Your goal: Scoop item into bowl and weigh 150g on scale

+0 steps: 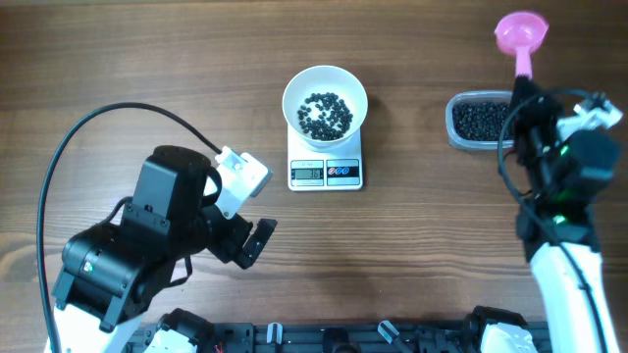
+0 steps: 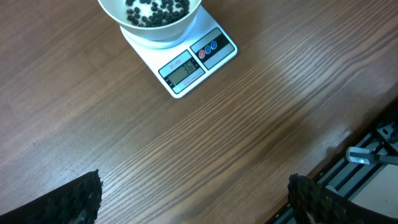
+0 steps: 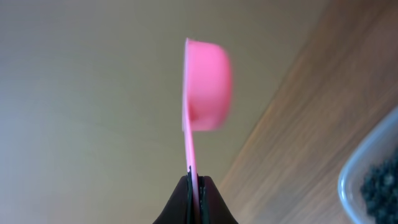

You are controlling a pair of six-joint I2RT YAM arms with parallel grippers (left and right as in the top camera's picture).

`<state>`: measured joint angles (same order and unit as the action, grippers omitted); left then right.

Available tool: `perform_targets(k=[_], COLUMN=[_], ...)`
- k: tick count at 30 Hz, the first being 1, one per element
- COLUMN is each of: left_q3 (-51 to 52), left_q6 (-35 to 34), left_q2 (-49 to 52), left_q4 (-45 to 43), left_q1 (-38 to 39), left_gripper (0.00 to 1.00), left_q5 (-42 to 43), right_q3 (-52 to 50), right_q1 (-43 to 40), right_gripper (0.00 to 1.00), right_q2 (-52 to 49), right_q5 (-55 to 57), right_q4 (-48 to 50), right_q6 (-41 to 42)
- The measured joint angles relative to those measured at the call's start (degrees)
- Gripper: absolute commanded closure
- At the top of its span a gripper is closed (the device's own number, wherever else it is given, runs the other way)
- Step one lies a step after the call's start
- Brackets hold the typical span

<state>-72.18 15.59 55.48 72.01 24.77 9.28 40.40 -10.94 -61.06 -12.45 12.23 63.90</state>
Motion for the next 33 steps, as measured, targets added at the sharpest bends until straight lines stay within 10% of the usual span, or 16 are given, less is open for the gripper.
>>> perform_targets(k=[20, 33], left_q3=[0.0, 0.0], left_q6=[0.0, 0.0], left_q2=[0.0, 0.0], left_q4=[0.0, 0.0], left_q1=[0.0, 0.0], left_gripper=[0.0, 0.0], left_q5=[0.0, 0.0], right_q3=[49.4, 51.9], right_q1=[0.0, 0.0], right_gripper=[0.95, 0.95], right_q2=[-4.3, -22.0], right_q5=[7.0, 10.0], right_q4=[-72.5, -82.5], right_q6=[-41.4, -57.8])
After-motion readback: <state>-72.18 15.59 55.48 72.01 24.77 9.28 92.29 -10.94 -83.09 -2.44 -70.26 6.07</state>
